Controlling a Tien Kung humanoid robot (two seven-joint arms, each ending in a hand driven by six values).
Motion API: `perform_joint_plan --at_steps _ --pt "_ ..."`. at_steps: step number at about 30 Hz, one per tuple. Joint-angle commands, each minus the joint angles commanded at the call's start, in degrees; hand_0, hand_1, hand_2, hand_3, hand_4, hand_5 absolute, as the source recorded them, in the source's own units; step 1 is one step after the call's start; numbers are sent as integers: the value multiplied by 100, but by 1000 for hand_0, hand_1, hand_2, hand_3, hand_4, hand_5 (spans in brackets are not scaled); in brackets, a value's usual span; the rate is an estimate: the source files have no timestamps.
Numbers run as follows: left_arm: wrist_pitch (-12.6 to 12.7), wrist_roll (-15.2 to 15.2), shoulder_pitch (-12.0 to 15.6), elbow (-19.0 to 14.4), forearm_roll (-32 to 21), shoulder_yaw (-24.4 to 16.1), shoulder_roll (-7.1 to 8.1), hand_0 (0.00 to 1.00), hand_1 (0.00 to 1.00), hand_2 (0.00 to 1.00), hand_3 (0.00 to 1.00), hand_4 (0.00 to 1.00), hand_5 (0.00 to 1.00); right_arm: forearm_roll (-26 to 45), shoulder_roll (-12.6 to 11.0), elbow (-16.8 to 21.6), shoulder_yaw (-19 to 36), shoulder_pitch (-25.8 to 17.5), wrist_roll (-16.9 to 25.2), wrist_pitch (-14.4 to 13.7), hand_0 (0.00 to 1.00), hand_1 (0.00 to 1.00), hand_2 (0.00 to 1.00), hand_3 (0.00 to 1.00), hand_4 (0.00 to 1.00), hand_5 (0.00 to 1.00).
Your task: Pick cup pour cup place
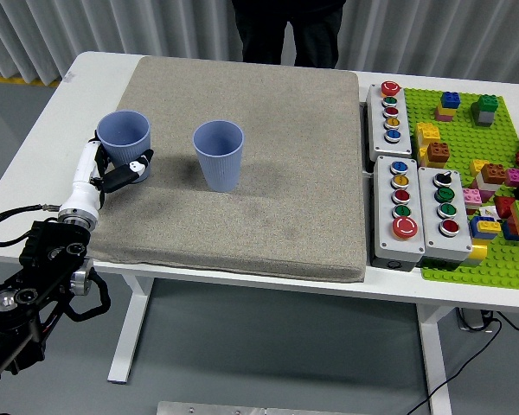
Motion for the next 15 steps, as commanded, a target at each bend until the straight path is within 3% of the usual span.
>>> perform_joint_plan --at_steps 2,3,8,9,14,15 --pt "71 -20 55 -124 40 -20 -3 837 783 934 998 683 106 -2 -1 0 -2 -2 -1 3 693 677 611 597 2 149" --pt "81 -22 64 -143 47 -24 -4 783 756 906 998 668 103 -2 -1 0 -3 -3 -2 4 693 677 611 597 2 149" --pt "183 -30 149 -315 172 -66 -3 783 756 906 998 668 103 -31 -4 0 9 -21 -3 9 693 677 611 597 2 149" --pt "199 -30 162 -342 185 -69 0 719 744 895 998 657 105 -34 -4 0 10 -25 -3 10 693 677 611 596 2 148" --pt "329 19 238 -561 556 -105 22 719 744 895 998 657 105 -45 -12 0 7 -51 -4 16 693 677 611 596 2 148" --pt "345 21 241 -575 583 -106 23 643 687 882 974 652 112 -45 -13 0 6 -52 -4 17 693 677 611 596 2 146"
